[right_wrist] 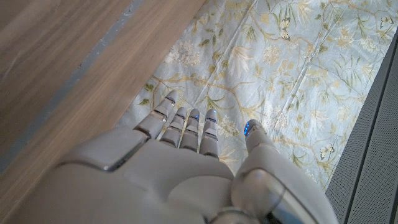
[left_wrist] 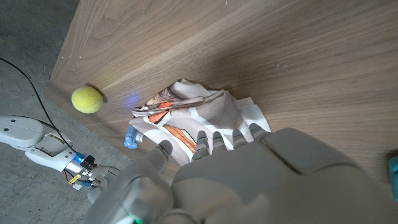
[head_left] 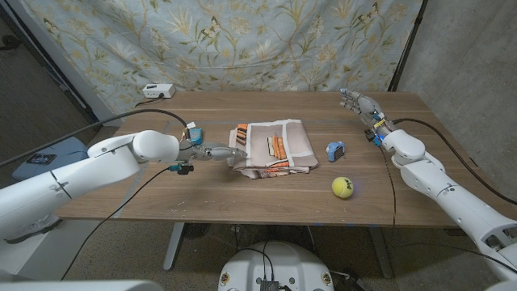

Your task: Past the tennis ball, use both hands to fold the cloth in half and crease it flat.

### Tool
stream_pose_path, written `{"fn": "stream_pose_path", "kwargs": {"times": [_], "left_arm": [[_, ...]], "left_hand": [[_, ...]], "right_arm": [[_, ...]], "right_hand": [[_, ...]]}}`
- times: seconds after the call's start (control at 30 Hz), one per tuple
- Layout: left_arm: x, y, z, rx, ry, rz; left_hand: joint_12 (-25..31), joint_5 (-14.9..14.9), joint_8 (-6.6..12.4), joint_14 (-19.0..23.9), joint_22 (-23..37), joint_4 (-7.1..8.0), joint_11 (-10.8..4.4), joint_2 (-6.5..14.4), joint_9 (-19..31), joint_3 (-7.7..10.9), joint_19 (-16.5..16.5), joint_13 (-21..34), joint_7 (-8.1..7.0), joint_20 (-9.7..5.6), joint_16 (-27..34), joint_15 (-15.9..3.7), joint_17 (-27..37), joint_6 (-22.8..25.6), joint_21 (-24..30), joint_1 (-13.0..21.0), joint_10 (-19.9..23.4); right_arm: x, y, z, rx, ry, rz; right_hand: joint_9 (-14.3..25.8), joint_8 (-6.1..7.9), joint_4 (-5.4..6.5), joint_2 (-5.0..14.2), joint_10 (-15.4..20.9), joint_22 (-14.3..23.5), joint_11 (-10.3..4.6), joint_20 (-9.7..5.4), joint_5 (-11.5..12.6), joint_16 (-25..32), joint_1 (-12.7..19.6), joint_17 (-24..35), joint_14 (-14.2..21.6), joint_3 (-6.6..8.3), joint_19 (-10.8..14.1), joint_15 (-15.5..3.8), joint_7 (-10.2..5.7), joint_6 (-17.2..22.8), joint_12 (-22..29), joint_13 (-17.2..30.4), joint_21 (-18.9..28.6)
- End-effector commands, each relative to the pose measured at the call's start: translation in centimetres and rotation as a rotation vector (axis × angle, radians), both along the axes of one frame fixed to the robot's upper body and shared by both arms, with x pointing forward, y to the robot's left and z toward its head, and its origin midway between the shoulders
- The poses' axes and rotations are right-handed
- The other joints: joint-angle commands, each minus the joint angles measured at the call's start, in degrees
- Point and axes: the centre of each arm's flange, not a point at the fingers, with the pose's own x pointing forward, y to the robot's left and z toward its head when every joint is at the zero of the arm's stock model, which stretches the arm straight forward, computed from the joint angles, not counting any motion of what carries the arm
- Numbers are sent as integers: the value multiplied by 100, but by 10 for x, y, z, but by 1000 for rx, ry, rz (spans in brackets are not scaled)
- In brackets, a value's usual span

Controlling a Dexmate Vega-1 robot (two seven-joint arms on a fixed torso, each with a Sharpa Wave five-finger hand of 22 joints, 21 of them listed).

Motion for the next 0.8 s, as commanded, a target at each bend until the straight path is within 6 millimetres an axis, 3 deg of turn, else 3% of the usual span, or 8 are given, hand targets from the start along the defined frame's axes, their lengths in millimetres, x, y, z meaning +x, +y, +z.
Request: {"fn": "stream_pose_path", "kwargs": {"times": [0.03,0.5,0.8], "left_arm": [[4,-8,-1,23,25,5],[5,-12,0,33,36,12],[6,-13,6,47,23,18]], "left_hand": [[39,-12,40,-319,18,-12,6,24,6,69,-684,9,17,-16,28,22,-10,89,42,-91,85],[52,-9,35,-275,18,-23,-12,19,6,111,-693,10,34,-29,27,24,-20,141,44,-145,173],[116,-12,59,-263,17,-22,25,1,7,171,-760,16,115,-30,7,78,-22,324,30,-248,456]], "right_arm": [[1,-1,10,-50,-2,5],[4,3,19,-88,-9,31],[5,2,20,-87,-10,28]], "right_hand": [[14,2,-16,14,-17,5,-6,-99,-2,-20,45,12,-45,-19,-63,7,14,-13,26,6,-16],[13,0,-17,16,-31,5,-22,-106,-2,-22,46,10,-79,-24,-122,18,1,-23,24,5,-22],[13,-1,-18,15,-39,4,-27,-94,-2,-21,47,9,-93,-28,-145,24,-3,-29,24,4,-18]]}}
